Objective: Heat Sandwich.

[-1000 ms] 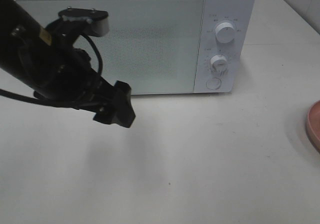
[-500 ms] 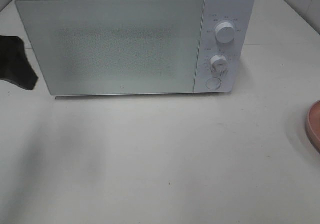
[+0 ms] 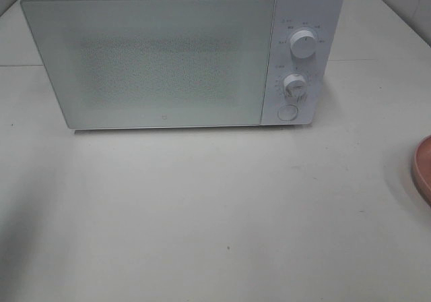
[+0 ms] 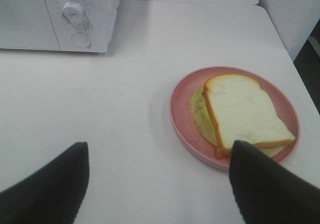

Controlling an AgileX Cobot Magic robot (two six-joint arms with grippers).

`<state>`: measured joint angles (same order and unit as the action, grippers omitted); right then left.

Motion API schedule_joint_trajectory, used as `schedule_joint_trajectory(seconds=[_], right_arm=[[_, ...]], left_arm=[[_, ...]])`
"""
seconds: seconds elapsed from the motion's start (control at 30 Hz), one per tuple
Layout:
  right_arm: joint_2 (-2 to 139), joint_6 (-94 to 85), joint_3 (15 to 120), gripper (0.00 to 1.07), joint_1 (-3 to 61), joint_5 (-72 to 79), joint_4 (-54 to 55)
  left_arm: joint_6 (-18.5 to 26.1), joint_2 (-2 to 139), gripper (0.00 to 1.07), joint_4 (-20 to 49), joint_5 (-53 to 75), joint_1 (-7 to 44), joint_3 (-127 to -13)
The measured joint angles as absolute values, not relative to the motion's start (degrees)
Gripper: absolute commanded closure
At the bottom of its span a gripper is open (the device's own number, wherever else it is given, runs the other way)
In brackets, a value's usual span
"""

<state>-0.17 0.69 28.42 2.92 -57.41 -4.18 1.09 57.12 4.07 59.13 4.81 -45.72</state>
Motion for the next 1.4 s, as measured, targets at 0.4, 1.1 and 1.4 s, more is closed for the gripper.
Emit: schedule_joint_trajectory(seconds=[0.4,1.1,1.4], right_arm=[[-0.2,0.7,28.4,0.32,2.9,-57.4,-4.2],[-0.2,0.7,28.4,0.32,2.9,-57.4,-4.2],[-0.2,0.7,28.4,0.32,2.9,-57.4,-4.2]], left_arm=[[1.1,38.2,0.08,4.0,59.6,4.6,-32.6],[0.9,8.7,0.09,4.1,61.5,4.6,-29.7],[0.9,0.5,0.09,4.2,61.5,4.6,-29.7]])
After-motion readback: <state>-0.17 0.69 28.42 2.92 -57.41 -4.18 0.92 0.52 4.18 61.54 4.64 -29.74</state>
